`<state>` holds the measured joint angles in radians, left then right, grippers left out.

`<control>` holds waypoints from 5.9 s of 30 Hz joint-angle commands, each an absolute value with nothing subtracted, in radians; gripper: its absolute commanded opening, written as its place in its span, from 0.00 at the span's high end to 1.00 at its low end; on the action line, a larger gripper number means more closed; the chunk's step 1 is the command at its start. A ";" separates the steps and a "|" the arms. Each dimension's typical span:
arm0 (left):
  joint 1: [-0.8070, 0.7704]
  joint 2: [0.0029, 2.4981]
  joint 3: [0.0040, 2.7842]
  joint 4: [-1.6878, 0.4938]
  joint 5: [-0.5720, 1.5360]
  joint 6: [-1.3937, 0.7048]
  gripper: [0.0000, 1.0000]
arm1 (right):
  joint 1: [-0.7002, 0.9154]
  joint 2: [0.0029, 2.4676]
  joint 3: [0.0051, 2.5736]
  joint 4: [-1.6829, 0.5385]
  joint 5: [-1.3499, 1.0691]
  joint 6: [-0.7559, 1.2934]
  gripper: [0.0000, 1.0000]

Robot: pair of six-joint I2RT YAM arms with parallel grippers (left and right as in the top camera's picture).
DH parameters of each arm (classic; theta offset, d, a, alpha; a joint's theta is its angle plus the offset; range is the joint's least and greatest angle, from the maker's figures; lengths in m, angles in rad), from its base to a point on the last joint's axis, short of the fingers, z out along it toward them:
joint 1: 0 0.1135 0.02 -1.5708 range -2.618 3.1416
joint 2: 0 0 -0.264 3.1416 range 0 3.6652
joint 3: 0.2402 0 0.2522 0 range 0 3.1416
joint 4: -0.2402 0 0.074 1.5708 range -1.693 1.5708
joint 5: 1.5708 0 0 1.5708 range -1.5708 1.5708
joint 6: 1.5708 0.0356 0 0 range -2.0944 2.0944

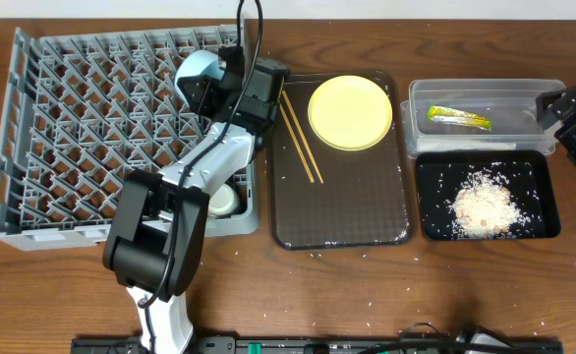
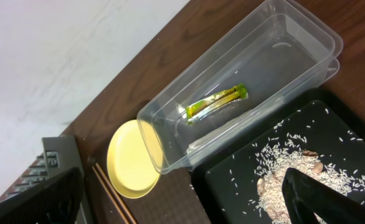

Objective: Sort waste into correct bins and load items into the dishwasher
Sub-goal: 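Reach left gripper to the yellow plate edge and grasp it, then lift the yellow plate and carry it over the dish rack, then lower the yellow plate upright into the rack slots and adjust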

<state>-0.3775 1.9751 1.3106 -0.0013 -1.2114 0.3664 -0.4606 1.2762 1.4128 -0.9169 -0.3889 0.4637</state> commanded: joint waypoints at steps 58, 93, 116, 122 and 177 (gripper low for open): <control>-0.579 2.066 1.322 -0.115 0.042 -0.987 0.38 | -0.464 1.278 1.427 -0.917 -0.392 0.467 0.01; -0.597 2.186 1.322 -0.029 -0.012 -1.140 0.92 | -0.464 1.278 1.427 -0.917 -0.392 0.467 0.01; -0.529 1.967 1.322 0.036 -0.011 -0.996 0.92 | -0.464 1.278 1.427 -0.917 -0.392 0.467 0.01; -0.528 1.809 1.322 0.028 -0.011 -0.801 0.92 | -0.464 1.278 1.427 -0.917 -0.392 0.467 0.01; -0.025 1.793 1.322 0.125 -0.718 0.589 0.92 | -0.464 1.278 1.427 -0.917 -0.392 0.467 0.01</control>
<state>-0.0261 1.7851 1.3159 0.1368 -0.7353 0.5812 -0.4606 1.2762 1.4128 -0.9169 -0.3889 0.4637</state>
